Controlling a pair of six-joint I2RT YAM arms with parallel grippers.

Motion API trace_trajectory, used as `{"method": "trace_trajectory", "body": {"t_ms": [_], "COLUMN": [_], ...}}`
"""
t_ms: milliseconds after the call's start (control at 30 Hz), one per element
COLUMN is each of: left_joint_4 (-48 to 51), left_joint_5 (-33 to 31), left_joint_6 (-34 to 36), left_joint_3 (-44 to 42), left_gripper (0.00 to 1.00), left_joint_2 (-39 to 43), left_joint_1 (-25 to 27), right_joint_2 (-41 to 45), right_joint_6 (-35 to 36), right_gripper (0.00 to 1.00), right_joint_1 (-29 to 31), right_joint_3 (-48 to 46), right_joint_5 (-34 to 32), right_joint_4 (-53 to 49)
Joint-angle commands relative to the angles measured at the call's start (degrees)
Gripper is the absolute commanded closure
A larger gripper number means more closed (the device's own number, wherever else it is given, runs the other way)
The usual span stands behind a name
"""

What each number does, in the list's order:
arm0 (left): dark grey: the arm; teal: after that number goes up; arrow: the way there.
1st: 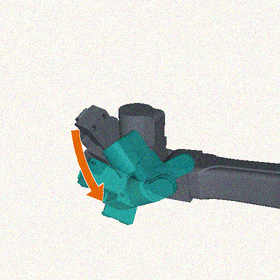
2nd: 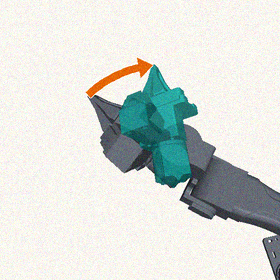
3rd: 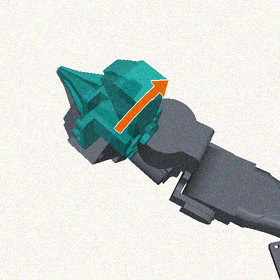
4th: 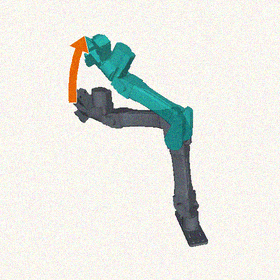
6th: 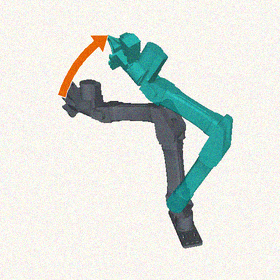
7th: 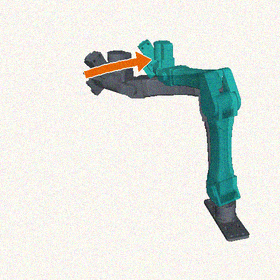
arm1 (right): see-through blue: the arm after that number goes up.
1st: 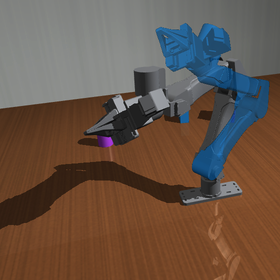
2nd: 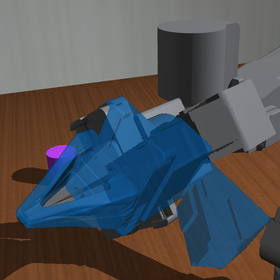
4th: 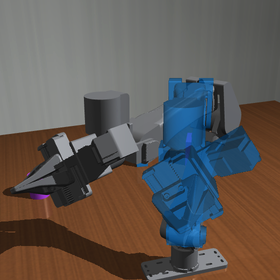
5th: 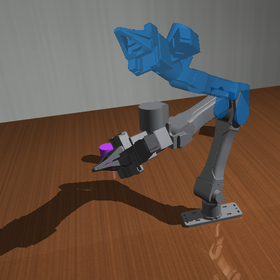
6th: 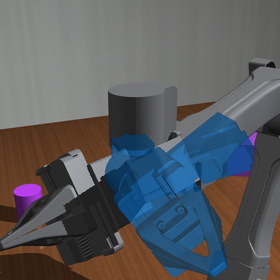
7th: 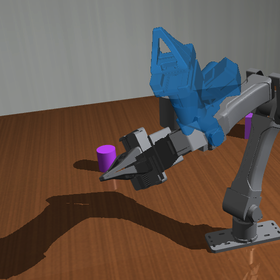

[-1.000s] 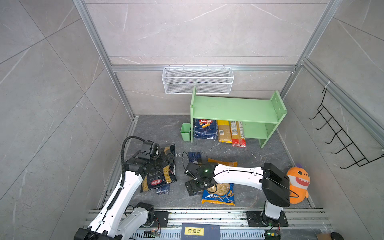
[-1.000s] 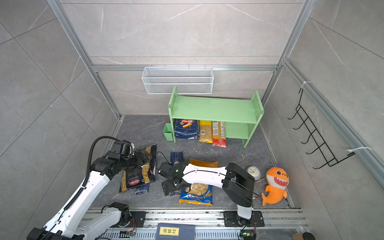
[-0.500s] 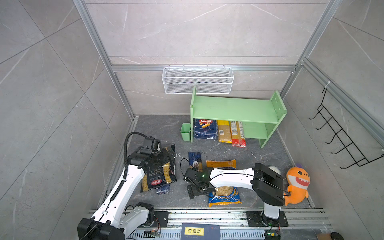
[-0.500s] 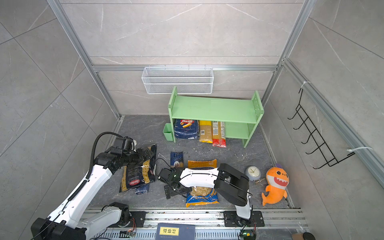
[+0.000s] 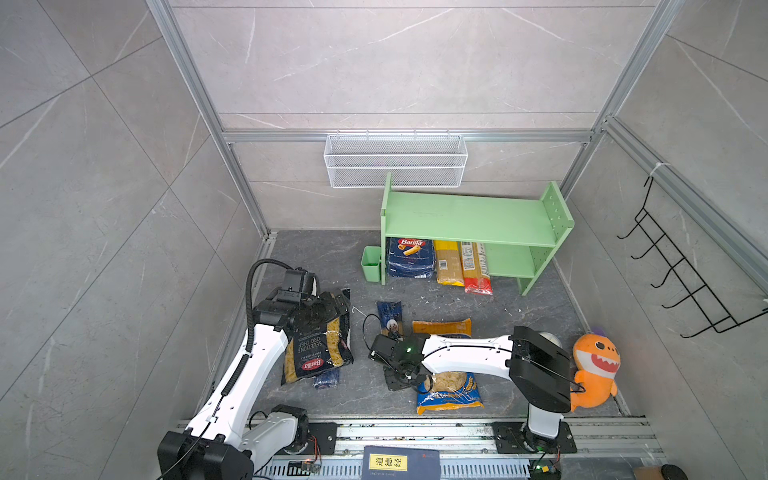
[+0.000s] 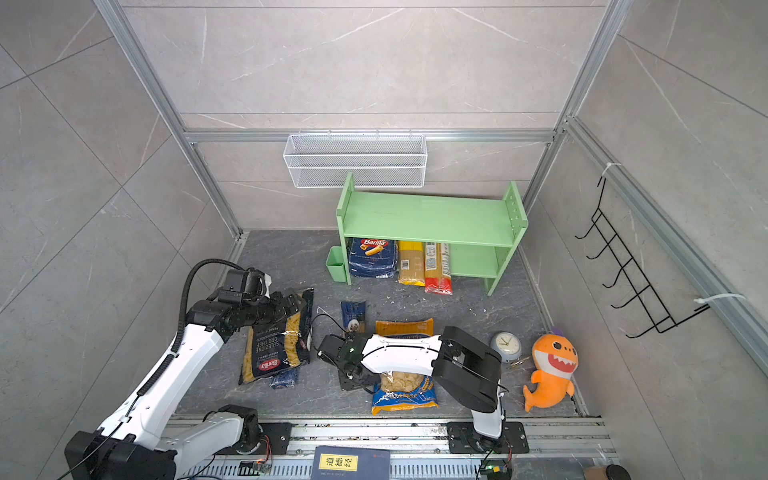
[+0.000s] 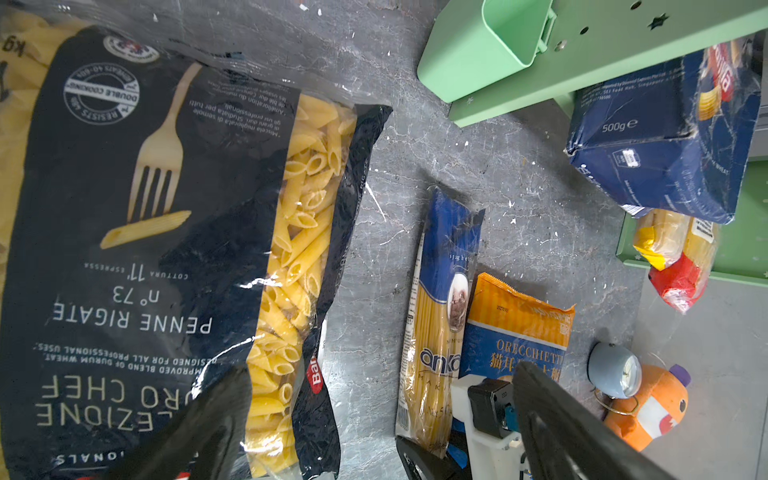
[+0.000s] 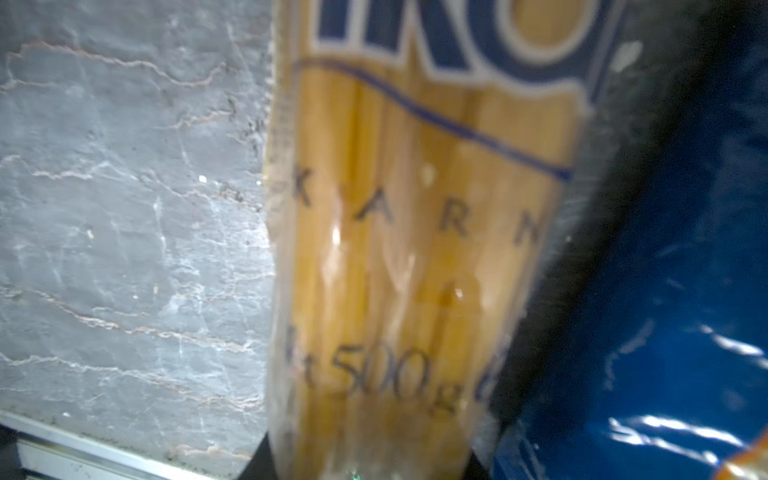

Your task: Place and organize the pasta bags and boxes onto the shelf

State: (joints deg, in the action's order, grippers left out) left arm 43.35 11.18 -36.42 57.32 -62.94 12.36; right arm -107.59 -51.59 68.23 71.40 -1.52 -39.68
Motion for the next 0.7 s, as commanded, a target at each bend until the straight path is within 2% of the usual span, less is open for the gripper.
{"method": "trace_trajectory", "body": {"t_ms": [0,233,467,667], "left_joint_4": [-1.4,-3.0,-4.6,-5.6], "left_joint_5": [1.7,2.4,2.9,3.1], "left_joint_6": [2.2,2.8,3.1,3.0], "left_joint_3": [2.9,5.3,6.4,7.6], "left_gripper": [0.00,0.00,0.00,0.00], "left_joint_2": [-1.0,-3.8,-6.4,-8.4], "left_joint_1": [-0.6,-1.1,-1.5,-1.7], "right_joint_2": [4.0,12.5,22.3,30.4], "right_joint_6": [1.6,3.6,3.2,3.1], "right_gripper": [0.88,0.95,0.99,1.00], "right_joint_1": [0.3,-0.1,-1.9,-2.0], "right_joint_3": [-1.4,-2.3,-7.8,-9.4], "right_joint_5": [-0.9,-2.3,-1.1,-1.0], "right_joint_4": [-0.7,0.0,2.7,-3.1]}}
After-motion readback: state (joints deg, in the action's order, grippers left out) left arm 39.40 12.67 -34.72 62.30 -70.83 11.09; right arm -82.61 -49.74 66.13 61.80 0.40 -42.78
